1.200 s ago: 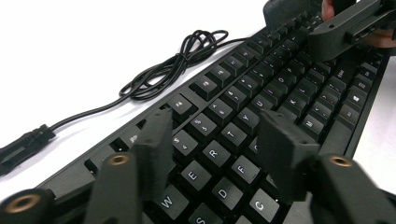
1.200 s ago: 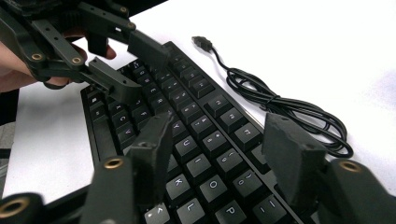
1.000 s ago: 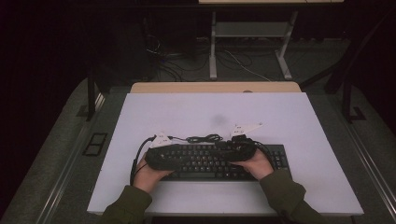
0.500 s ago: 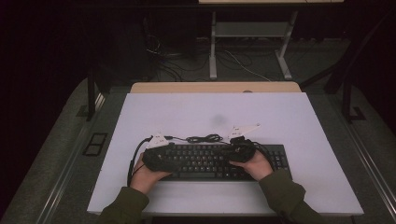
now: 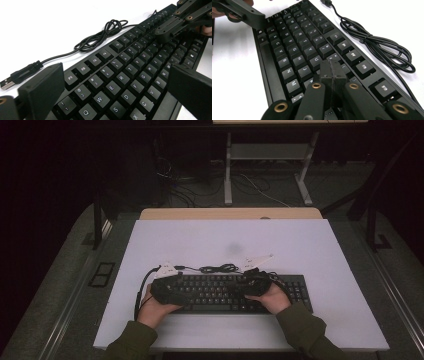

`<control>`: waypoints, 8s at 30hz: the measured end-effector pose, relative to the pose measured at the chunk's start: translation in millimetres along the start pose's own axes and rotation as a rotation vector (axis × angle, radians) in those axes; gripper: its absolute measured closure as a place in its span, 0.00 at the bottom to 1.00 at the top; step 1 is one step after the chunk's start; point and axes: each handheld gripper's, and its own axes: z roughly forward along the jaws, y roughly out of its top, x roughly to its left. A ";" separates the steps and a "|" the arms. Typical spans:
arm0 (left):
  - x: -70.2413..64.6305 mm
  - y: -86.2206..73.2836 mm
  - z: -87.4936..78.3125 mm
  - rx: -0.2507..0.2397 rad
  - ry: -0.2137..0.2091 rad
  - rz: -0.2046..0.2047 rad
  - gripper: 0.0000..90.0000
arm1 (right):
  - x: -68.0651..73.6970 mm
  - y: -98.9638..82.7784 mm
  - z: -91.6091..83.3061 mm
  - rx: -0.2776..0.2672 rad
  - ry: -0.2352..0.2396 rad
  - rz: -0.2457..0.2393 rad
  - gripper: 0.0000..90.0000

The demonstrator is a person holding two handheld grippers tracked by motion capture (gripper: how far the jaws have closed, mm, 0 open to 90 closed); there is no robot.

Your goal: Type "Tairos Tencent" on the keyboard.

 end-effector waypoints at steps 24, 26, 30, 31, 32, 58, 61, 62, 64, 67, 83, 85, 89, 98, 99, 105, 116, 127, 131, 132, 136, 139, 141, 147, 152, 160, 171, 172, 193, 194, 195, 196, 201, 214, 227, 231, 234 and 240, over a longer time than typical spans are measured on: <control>1.0 -1.4 -1.4 0.007 -0.006 0.002 0.00 | -1.3 -3.9 5.7 0.044 -0.022 0.006 0.99; 0.9 -1.4 -1.5 0.008 -0.005 0.003 0.00 | -1.2 -3.9 5.7 0.044 -0.022 0.006 0.99; 1.4 -1.3 -1.7 0.013 -0.005 0.006 0.00 | -1.3 -3.9 5.6 0.043 -0.021 0.007 0.99; 1.5 -1.4 -1.6 0.014 -0.005 0.005 0.00 | -1.4 -3.9 5.5 0.043 -0.020 0.008 0.99; 1.5 -1.5 -1.4 0.014 -0.006 0.004 0.00 | -1.4 -3.9 5.5 0.044 -0.020 0.009 0.99; 1.7 -1.9 -5.1 0.019 -0.011 0.021 0.16 | -7.1 0.1 -5.7 -0.045 -0.015 0.044 0.65; 1.8 -2.7 -5.3 0.024 -0.014 0.025 0.19 | -9.2 -0.3 -6.5 -0.059 -0.015 0.055 0.56; 1.7 -3.1 -5.4 0.027 -0.013 0.024 0.21 | -10.0 -0.5 -6.9 -0.064 -0.019 0.058 0.53; 1.8 -3.5 -5.8 0.028 -0.013 0.028 0.25 | -11.5 -0.6 -7.9 -0.071 -0.023 0.060 0.48; 2.5 -3.6 -7.2 0.029 -0.013 0.031 0.30 | -12.9 -0.9 -8.3 -0.079 -0.031 0.072 0.42; 6.1 -6.7 -9.9 0.069 -0.015 0.038 0.71 | -14.4 -2.5 -8.0 -0.081 -0.047 0.074 0.37; 5.7 -6.7 -9.9 0.077 -0.016 0.040 0.76 | -14.4 -2.5 -8.0 -0.081 -0.047 0.075 0.37; 5.3 -5.8 -10.6 0.084 -0.028 0.045 0.89 | -14.4 -2.4 -8.3 -0.080 -0.049 0.075 0.37; 4.4 -5.8 -8.9 0.107 -0.043 0.047 0.99 | -14.1 -2.6 -8.0 -0.080 -0.050 0.074 0.37; 4.4 -5.8 -8.8 0.111 -0.044 0.048 0.99 | -14.1 -2.5 -8.2 -0.080 -0.050 0.073 0.37; 4.3 -6.9 -6.2 0.126 -0.053 0.045 0.99 | -14.5 -2.6 -8.4 -0.081 -0.051 0.074 0.37; 3.5 -7.9 -3.5 0.143 -0.061 0.040 0.99 | -14.9 -2.8 -8.4 -0.079 -0.050 0.076 0.37; 3.6 -8.4 -1.8 0.157 -0.062 0.040 0.99 | -15.0 -3.1 -8.3 -0.078 -0.051 0.077 0.37; 4.0 -8.4 -1.9 0.156 -0.062 0.040 0.99 | -15.1 -3.1 -8.4 -0.080 -0.051 0.079 0.37; 4.0 -8.2 -2.1 0.156 -0.062 0.039 0.99 | -15.1 -3.0 -8.5 -0.080 -0.051 0.080 0.37; 3.8 -7.7 -3.0 0.151 -0.058 0.040 0.99 | -15.2 -2.6 -9.0 -0.084 -0.053 0.078 0.37; 3.3 -6.9 -4.3 0.148 -0.057 0.040 0.99 | -15.3 -2.7 -9.2 -0.085 -0.053 0.078 0.37; 3.4 -6.9 -4.5 0.144 -0.059 0.041 0.99 | -15.3 -2.7 -9.2 -0.085 -0.054 0.079 0.37; 3.2 -5.4 -6.7 0.129 -0.060 0.039 0.97 | -15.3 -2.6 -9.4 -0.087 -0.055 0.079 0.37; 3.1 -5.1 -7.8 0.112 -0.057 0.027 0.89 | -15.3 -2.6 -10.1 -0.087 -0.057 0.080 0.37; 3.2 -4.9 -6.8 0.096 -0.069 0.007 0.68 | -15.9 -4.2 -14.3 -0.088 -0.048 0.082 0.41; -0.4 -2.9 -2.1 0.078 -0.061 0.016 0.43 | -16.0 -8.5 -21.1 -0.103 -0.010 0.070 0.43; -0.6 -2.9 -1.5 0.076 -0.064 0.018 0.41 | -15.9 -8.9 -21.7 -0.102 -0.009 0.074 0.43; -5.3 -2.2 1.2 0.054 -0.069 0.023 0.27 | -14.1 -18.0 -40.4 -0.107 0.013 0.055 0.56; -5.5 -2.2 1.3 0.054 -0.069 0.022 0.27 | -13.4 -18.8 -41.5 -0.108 0.010 0.060 0.59; -5.6 -2.1 1.2 0.056 -0.069 0.023 0.27 | -13.7 -19.7 -42.8 -0.108 0.009 0.054 0.62; -5.8 -2.0 1.3 0.055 -0.069 0.023 0.27 | -13.6 -20.7 -44.0 -0.109 0.008 0.054 0.64; -6.3 -2.0 1.6 0.049 -0.070 0.024 0.26 | -11.9 -25.4 -50.1 -0.103 0.018 0.038 0.79; -7.1 -2.2 2.3 0.047 -0.071 0.028 0.25 | -9.5 -40.6 -58.6 -0.046 0.045 0.008 0.99; -7.0 -2.6 2.1 0.049 -0.074 0.030 0.25 | -4.4 -46.9 -50.8 0.040 0.020 -0.048 0.99; -7.2 -2.4 2.0 0.049 -0.074 0.033 0.25 | -4.7 -47.6 -49.7 0.054 0.017 -0.060 0.99; -7.5 -2.0 2.4 0.041 -0.073 0.029 0.25 | -3.1 -48.2 -48.5 0.074 0.009 -0.072 0.99; -9.0 0.6 4.5 0.041 -0.072 0.037 0.25 | -2.6 -48.4 -48.0 0.070 0.008 -0.078 0.99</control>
